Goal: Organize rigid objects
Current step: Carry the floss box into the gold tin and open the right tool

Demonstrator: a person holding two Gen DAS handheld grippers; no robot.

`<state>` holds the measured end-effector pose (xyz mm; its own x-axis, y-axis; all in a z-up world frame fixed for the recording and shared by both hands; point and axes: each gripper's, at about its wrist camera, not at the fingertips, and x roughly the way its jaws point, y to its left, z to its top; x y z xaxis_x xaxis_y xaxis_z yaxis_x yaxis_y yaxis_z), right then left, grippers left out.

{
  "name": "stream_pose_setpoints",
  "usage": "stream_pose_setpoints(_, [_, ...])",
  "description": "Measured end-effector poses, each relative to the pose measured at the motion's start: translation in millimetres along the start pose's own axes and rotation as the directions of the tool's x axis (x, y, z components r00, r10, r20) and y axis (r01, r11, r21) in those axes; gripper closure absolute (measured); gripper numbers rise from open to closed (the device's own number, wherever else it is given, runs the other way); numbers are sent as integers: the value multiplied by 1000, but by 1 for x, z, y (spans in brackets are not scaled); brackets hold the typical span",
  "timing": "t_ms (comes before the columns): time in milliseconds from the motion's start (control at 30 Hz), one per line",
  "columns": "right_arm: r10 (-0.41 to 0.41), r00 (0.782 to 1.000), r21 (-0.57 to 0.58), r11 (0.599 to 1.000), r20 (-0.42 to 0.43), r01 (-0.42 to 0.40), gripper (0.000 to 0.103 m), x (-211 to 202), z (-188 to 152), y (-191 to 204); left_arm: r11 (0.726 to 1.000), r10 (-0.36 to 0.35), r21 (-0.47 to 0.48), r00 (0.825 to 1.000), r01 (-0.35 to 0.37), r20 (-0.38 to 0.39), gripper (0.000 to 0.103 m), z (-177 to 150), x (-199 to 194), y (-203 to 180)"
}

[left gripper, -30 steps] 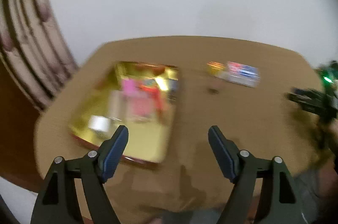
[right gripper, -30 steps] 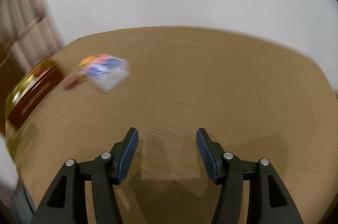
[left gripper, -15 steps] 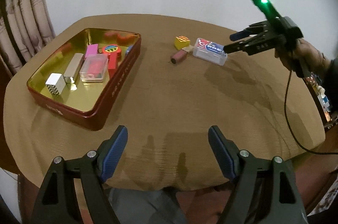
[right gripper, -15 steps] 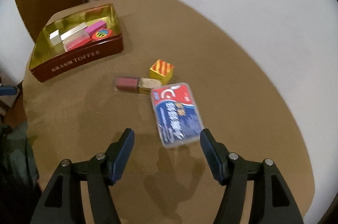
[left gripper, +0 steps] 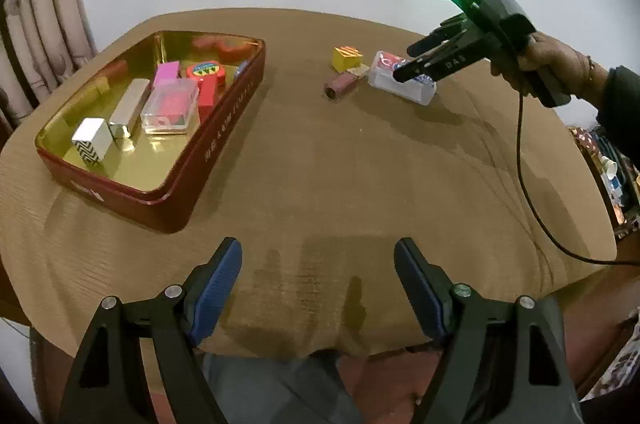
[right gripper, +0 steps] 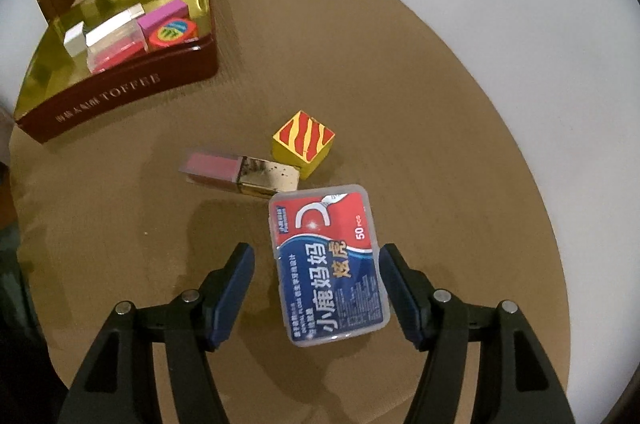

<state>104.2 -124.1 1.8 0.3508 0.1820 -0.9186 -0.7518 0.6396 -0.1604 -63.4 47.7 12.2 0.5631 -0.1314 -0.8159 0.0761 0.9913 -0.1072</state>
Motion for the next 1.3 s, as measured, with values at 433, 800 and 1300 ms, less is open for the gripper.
stream_pose_setpoints(433, [75,991,71,995,-112,-68,37,52,16,-21,999,-30,-29,999,30,-28,28,-3,5,4])
stream_pose_setpoints(800, [75,997,298,951,33,-81,39,19,-37,-17,998,11,-64,1000,-11,-3,28,-13,-14,7])
stream_pose_setpoints(1300, [439,882,-75,898,171,-433,39,-60,128,157,977,89,-200,995,-79,40,26,-45,-56,56])
